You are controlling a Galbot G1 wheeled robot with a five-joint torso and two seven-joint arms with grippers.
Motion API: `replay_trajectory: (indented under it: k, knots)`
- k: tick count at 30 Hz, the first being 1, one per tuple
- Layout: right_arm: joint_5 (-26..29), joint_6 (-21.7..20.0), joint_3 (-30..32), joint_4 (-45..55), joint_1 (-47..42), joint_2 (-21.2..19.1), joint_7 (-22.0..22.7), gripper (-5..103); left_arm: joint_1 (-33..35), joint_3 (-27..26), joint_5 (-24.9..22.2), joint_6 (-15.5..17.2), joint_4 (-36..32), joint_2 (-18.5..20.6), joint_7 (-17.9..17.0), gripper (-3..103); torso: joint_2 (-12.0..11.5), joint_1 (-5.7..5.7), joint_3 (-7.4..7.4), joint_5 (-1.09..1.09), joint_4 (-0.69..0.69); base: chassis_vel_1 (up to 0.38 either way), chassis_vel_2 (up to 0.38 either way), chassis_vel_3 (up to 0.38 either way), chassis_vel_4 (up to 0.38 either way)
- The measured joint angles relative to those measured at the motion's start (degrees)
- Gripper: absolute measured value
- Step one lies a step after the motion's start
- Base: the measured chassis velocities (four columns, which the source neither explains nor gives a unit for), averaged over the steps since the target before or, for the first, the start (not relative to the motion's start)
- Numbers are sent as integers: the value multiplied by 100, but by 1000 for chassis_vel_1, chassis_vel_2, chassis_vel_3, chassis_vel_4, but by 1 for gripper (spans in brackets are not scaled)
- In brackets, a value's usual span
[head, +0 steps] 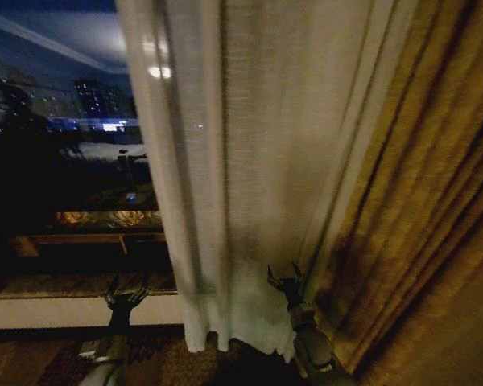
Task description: Open the curtains by pulling them apart, changing their state from closed to fully open.
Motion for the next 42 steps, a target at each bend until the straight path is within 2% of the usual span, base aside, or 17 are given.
replay_trajectory:
  k: [13,23,29,42]
  knots:
    - [137,398,-142,-164,156,103,-61,100,0,-2,0,0,0,2,-1,100,1,0,-1,-4,2,314,322,-323,-313]
    - [-74,423,-117,-205,164,148,-347,100,0,5,0,0,0,-1,1,100,0,0,0,5,-2,22,13,-26,-28]
    - [-177,410,-122,-204,177,162,-420,100,0,6,0,0,0,-2,1,100,0,0,0,-1,-1,-28,-16,19,8]
    - [-22,630,-261,-253,222,227,-256,100,0,-1,0,0,0,1,0,100,1,0,0,-3,1,107,114,-114,-106]
